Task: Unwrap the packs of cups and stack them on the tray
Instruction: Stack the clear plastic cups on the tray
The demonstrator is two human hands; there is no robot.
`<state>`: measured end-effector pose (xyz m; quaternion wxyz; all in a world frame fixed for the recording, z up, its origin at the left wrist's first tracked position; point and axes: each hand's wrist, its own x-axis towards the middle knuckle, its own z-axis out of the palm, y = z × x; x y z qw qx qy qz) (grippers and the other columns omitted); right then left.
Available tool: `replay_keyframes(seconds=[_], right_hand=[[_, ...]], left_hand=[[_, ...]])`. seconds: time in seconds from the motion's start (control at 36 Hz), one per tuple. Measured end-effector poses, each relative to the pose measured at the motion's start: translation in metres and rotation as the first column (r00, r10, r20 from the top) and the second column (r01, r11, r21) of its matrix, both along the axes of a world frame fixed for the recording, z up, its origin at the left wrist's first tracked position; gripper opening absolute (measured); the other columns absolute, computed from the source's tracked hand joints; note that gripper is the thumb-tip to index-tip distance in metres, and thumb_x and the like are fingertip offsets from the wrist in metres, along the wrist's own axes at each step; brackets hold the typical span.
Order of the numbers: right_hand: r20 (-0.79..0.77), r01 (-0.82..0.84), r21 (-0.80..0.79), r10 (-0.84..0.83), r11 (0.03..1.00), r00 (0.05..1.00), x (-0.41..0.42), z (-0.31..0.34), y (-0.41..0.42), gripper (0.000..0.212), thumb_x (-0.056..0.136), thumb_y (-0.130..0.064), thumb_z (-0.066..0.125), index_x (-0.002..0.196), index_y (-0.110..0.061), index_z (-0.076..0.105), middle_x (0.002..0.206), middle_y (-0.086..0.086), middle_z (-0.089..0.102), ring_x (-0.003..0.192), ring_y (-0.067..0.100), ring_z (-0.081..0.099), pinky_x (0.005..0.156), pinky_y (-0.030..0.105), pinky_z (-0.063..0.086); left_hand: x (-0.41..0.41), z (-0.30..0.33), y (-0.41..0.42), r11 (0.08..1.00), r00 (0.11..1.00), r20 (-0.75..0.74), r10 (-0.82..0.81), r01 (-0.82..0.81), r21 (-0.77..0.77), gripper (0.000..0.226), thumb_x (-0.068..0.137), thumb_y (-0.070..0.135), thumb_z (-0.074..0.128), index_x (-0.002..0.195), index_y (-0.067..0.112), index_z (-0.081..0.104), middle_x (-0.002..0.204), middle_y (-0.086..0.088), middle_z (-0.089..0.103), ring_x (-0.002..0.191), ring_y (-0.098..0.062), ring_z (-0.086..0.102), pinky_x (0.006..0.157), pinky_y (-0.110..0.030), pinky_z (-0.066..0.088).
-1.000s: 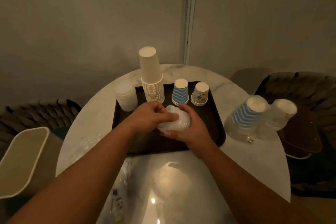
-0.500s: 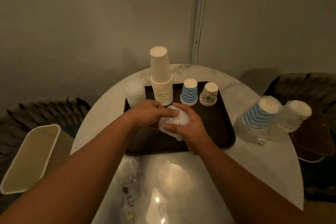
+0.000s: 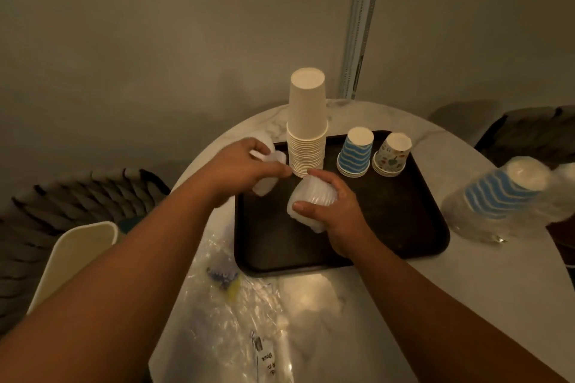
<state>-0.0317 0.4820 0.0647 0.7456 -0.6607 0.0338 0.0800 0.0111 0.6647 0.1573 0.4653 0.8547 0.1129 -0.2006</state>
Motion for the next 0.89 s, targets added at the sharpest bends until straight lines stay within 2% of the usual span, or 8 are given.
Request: replay_keyframes(seconds=[0.08,0.17,0.22,0.33,0.47,0.56,0.69,0.89], right_hand=[[-0.017,0.018,-0.001,-0.018,1.000,1.000,0.002,-0.006,0.002,0.057,0.065,-0.006,0.085,0.105,-0.039,0.062,0.116,-0.010,0.054,0.105,0.011,0.054,0.076,0.025,0.054],[-0.044,0.044,-0.004,-0.044,0.999,0.998,0.004,-0.014,0.003,0.058,0.064,-0.007,0.086,0.105,-0.040,0.063,0.116,-0.010,0.055,0.107,0.014,0.055,0.080,0.032,0.056],[-0.055,0.049,-0.015,-0.050,0.999,0.997,0.005,-0.017,0.003,0.058,0.063,-0.009,0.087,0.105,-0.041,0.063,0.118,-0.009,0.054,0.109,0.015,0.054,0.081,0.035,0.056],[-0.083,0.053,-0.024,-0.055,0.998,0.995,0.008,-0.023,0.002,0.059,0.063,-0.009,0.087,0.107,-0.041,0.063,0.122,-0.008,0.053,0.111,0.016,0.052,0.084,0.037,0.055],[-0.084,0.049,-0.045,-0.052,0.998,0.995,0.009,-0.025,-0.002,0.062,0.064,-0.008,0.086,0.111,-0.038,0.061,0.123,-0.008,0.052,0.112,0.015,0.051,0.087,0.037,0.054],[-0.085,0.049,-0.049,-0.053,0.998,0.995,0.008,-0.026,-0.004,0.062,0.062,-0.009,0.087,0.113,-0.036,0.062,0.123,-0.004,0.053,0.113,0.016,0.052,0.092,0.043,0.053],[-0.085,0.034,-0.064,-0.040,0.997,0.996,0.007,-0.027,-0.006,0.063,0.061,-0.010,0.088,0.112,-0.037,0.062,0.124,-0.005,0.053,0.115,0.016,0.051,0.097,0.050,0.051],[-0.072,0.026,-0.092,-0.033,0.995,0.997,0.003,-0.027,-0.008,0.066,0.057,-0.016,0.091,0.114,-0.036,0.063,0.125,-0.005,0.054,0.117,0.018,0.051,0.096,0.050,0.051]], left_hand=[[0.019,0.008,0.018,0.985,0.989,0.136,-0.057,0.034,0.167,0.064,0.071,0.038,0.084,0.125,0.025,0.052,0.120,-0.003,0.056,0.098,-0.021,0.059,0.077,-0.035,0.056],[0.042,0.009,0.027,0.933,0.956,0.245,-0.160,0.065,0.355,0.073,0.072,0.033,0.084,0.135,0.021,0.049,0.131,-0.005,0.053,0.109,-0.024,0.057,0.087,-0.034,0.051],[0.055,0.007,0.029,0.876,0.936,0.225,-0.269,0.140,0.462,0.077,0.072,0.033,0.084,0.138,0.022,0.047,0.138,-0.005,0.051,0.117,-0.026,0.055,0.091,-0.032,0.046],[0.072,-0.003,0.024,0.720,0.892,0.060,-0.448,0.320,0.616,0.082,0.074,0.036,0.083,0.144,0.026,0.041,0.146,-0.004,0.045,0.128,-0.028,0.047,0.095,-0.035,0.043],[0.081,-0.013,0.020,0.627,0.861,0.007,-0.509,0.365,0.688,0.086,0.074,0.041,0.081,0.147,0.029,0.037,0.148,-0.005,0.042,0.131,-0.030,0.044,0.101,-0.041,0.042],[0.083,-0.015,0.019,0.594,0.852,-0.013,-0.523,0.375,0.712,0.084,0.076,0.043,0.079,0.147,0.031,0.036,0.146,-0.006,0.043,0.128,-0.030,0.045,0.100,-0.042,0.044],[0.088,-0.015,0.017,0.565,0.850,-0.035,-0.526,0.381,0.732,0.085,0.075,0.047,0.079,0.146,0.027,0.037,0.145,-0.006,0.043,0.127,-0.029,0.047,0.098,-0.041,0.045],[0.089,-0.018,0.017,0.518,0.842,-0.079,-0.534,0.400,0.756,0.091,0.075,0.055,0.076,0.149,0.026,0.033,0.149,-0.007,0.041,0.132,-0.030,0.043,0.104,-0.043,0.042]])
